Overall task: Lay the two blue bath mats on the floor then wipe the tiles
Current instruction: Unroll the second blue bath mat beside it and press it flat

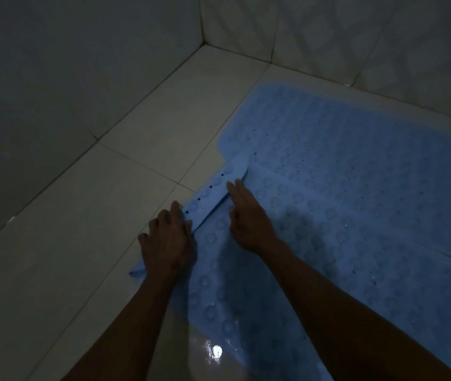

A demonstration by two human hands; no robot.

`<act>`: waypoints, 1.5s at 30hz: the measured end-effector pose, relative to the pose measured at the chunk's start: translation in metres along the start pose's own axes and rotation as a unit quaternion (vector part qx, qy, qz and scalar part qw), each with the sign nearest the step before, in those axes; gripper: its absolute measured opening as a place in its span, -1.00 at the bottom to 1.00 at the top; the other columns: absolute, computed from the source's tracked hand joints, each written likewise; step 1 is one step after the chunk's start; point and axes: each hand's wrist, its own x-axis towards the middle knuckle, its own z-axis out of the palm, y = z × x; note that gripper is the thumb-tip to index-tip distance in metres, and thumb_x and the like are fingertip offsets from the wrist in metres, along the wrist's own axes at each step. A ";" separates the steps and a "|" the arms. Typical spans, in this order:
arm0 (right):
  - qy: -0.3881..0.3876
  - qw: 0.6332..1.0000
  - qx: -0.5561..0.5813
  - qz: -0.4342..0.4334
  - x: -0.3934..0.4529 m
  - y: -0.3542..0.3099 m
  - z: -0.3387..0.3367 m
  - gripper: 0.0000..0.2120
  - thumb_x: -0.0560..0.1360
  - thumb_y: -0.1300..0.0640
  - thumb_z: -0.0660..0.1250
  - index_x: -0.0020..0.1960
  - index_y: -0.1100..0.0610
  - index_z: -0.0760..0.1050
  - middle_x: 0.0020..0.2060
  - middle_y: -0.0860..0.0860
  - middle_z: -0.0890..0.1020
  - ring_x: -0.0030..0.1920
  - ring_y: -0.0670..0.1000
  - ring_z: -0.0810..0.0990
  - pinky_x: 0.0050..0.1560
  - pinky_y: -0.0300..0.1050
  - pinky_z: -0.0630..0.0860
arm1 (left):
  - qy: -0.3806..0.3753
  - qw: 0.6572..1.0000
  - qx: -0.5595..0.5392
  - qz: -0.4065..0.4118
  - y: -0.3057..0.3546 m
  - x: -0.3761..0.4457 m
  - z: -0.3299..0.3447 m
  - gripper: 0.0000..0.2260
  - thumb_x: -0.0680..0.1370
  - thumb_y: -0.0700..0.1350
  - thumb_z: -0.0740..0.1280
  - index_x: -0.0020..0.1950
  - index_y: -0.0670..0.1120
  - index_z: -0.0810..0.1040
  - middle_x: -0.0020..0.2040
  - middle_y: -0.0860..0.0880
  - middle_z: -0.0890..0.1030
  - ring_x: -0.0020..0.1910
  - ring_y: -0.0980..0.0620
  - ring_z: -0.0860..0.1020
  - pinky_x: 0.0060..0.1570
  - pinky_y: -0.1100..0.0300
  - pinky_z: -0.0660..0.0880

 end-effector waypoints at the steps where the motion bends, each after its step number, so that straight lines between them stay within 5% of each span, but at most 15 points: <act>1: -0.025 0.999 -0.036 0.026 -0.001 0.003 0.000 -0.46 0.70 0.14 0.06 0.64 0.01 0.00 0.63 0.06 0.02 0.61 0.12 0.04 0.52 0.23 0.11 | 0.013 1.000 -0.001 0.011 -0.002 0.002 0.000 -0.54 0.69 0.09 -0.02 0.58 -0.01 0.16 0.46 -0.14 0.38 0.38 -0.18 0.36 0.29 -0.19 0.31; 7: -0.080 0.985 -0.145 0.045 -0.010 0.015 0.003 -0.46 0.71 0.04 0.01 0.64 -0.04 -0.08 0.64 0.01 -0.02 0.62 0.08 -0.09 0.55 0.16 -0.05 | 0.044 0.994 0.068 0.070 -0.002 0.011 0.005 -0.42 0.64 0.20 -0.21 0.52 -0.01 0.28 0.30 -0.09 0.56 0.22 -0.17 0.52 0.22 -0.22 0.35; 11: -0.070 0.981 -0.171 0.049 -0.009 0.017 0.003 -0.47 0.70 -0.02 0.00 0.63 -0.07 -0.04 0.64 -0.02 -0.02 0.63 0.06 -0.10 0.55 0.21 -0.07 | 0.064 0.984 0.167 -0.004 -0.007 0.030 0.010 -0.42 0.67 0.07 -0.04 0.64 -0.13 -0.02 0.60 -0.19 0.19 0.57 -0.25 0.15 0.37 -0.52 -0.15; 14: -0.037 0.980 -0.185 0.067 -0.006 0.025 -0.004 -0.46 0.69 -0.09 0.01 0.63 -0.12 -0.05 0.64 -0.03 -0.06 0.63 0.07 -0.14 0.53 0.29 -0.09 | 0.064 0.975 0.202 0.070 0.004 0.044 0.005 -0.38 0.63 0.11 -0.07 0.65 -0.09 -0.11 0.64 -0.19 -0.07 0.60 -0.27 -0.13 0.37 -0.48 -0.36; 19: -0.015 0.970 -0.222 0.099 0.004 0.051 -0.023 -0.40 0.64 -0.27 -0.08 0.61 -0.21 -0.21 0.63 -0.03 -0.22 0.61 0.14 -0.27 0.51 0.38 -0.17 | 0.015 0.980 0.102 0.170 0.043 0.074 0.023 -0.45 0.66 0.24 -0.17 0.64 0.13 -0.11 0.65 -0.03 -0.17 0.61 -0.15 -0.24 0.46 -0.37 -0.29; 30: -0.016 0.964 -0.236 0.125 0.002 0.073 -0.022 -0.36 0.57 -0.41 -0.22 0.55 -0.30 -0.39 0.58 -0.11 -0.36 0.56 0.10 -0.43 0.50 0.36 -0.34 | -0.028 0.986 0.053 0.158 0.052 0.081 0.048 -0.44 0.59 0.42 -0.18 0.56 0.37 -0.25 0.62 0.12 -0.24 0.58 -0.06 -0.35 0.45 -0.39 -0.30; 37: 0.033 0.965 -0.240 0.101 -0.004 0.078 -0.012 -0.37 0.58 -0.41 -0.14 0.59 -0.30 -0.18 0.63 -0.11 -0.17 0.62 0.11 -0.25 0.52 0.40 -0.14 | -0.022 0.987 0.053 0.153 0.051 0.074 0.046 -0.45 0.59 0.42 -0.16 0.54 0.40 -0.26 0.64 0.10 -0.21 0.59 -0.08 -0.31 0.44 -0.43 -0.22; 45: 0.033 0.963 -0.247 0.102 -0.005 0.078 -0.011 -0.35 0.58 -0.41 -0.09 0.61 -0.26 -0.15 0.63 -0.07 -0.16 0.62 0.12 -0.23 0.52 0.40 -0.13 | 0.003 0.986 0.082 0.148 0.048 0.075 0.053 -0.43 0.59 0.42 -0.09 0.58 0.36 -0.14 0.65 0.07 -0.12 0.61 -0.11 -0.23 0.42 -0.48 -0.11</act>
